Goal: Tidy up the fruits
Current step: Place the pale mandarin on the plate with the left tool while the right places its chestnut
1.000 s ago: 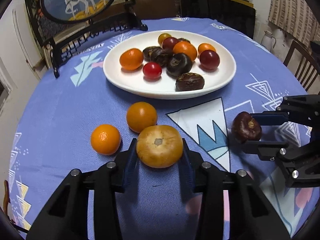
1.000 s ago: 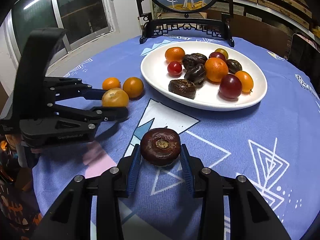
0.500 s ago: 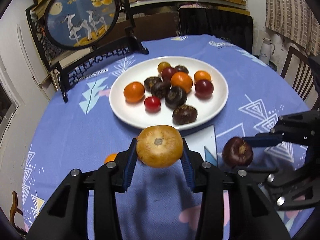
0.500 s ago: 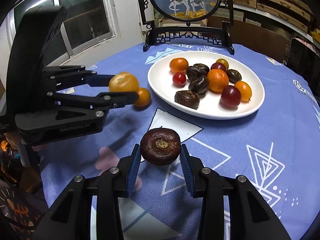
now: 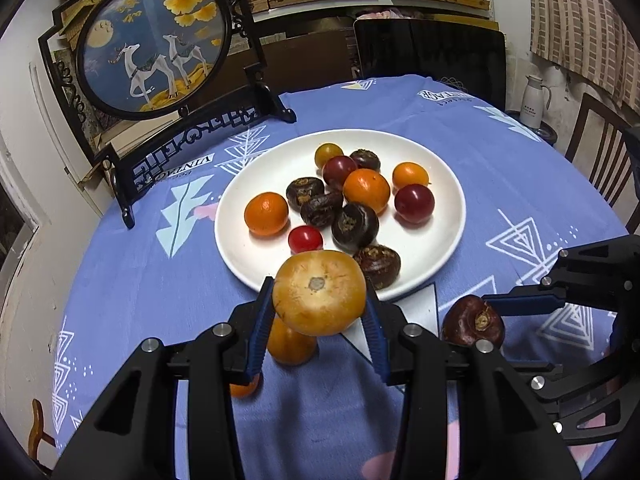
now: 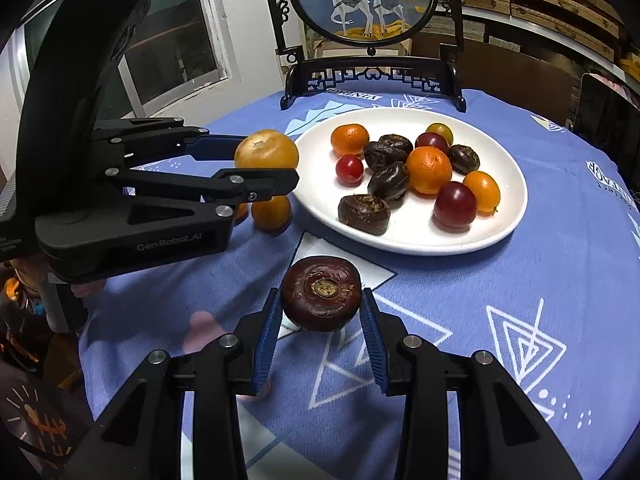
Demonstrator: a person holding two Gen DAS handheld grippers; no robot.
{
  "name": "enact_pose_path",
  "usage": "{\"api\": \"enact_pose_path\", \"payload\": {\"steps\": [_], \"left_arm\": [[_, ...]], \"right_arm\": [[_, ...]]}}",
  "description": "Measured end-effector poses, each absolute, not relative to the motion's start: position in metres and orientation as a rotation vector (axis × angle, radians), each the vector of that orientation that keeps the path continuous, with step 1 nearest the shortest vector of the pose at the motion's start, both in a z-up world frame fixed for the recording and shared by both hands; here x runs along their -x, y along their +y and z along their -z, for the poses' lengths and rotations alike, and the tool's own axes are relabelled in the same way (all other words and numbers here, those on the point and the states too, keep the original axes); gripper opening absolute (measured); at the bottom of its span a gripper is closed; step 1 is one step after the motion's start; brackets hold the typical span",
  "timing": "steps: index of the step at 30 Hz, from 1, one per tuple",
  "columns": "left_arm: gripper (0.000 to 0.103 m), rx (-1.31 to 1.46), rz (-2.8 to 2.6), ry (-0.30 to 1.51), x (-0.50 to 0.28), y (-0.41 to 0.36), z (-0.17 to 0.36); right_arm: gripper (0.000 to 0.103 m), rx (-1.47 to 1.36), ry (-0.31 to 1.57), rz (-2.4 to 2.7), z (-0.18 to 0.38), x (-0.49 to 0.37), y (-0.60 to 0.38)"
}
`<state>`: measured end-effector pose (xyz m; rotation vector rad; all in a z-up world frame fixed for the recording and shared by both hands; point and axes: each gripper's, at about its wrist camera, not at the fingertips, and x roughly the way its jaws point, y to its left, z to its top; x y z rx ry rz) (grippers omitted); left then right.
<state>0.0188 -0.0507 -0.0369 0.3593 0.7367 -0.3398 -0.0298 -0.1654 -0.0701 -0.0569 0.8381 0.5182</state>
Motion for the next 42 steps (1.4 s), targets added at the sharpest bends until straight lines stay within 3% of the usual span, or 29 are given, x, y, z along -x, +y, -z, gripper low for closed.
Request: {"api": "enact_pose_path", "payload": {"steps": [15,30,42], "left_arm": [[0.041,-0.372,0.344,0.725,-0.042,-0.054,0.036],[0.041,-0.273,0.273,0.682,-0.105,-0.049,0.006],[0.041,-0.276,0.271,0.714,-0.135,-0.054,0.021]], "right_arm": [[0.04,0.032,0.801,-0.49,0.057,0.004,-0.175],[0.04,-0.089,0.66,-0.418,0.007,-0.054,-0.202],[0.04,-0.104,0.651,-0.409,0.013,-0.082,-0.206]]}}
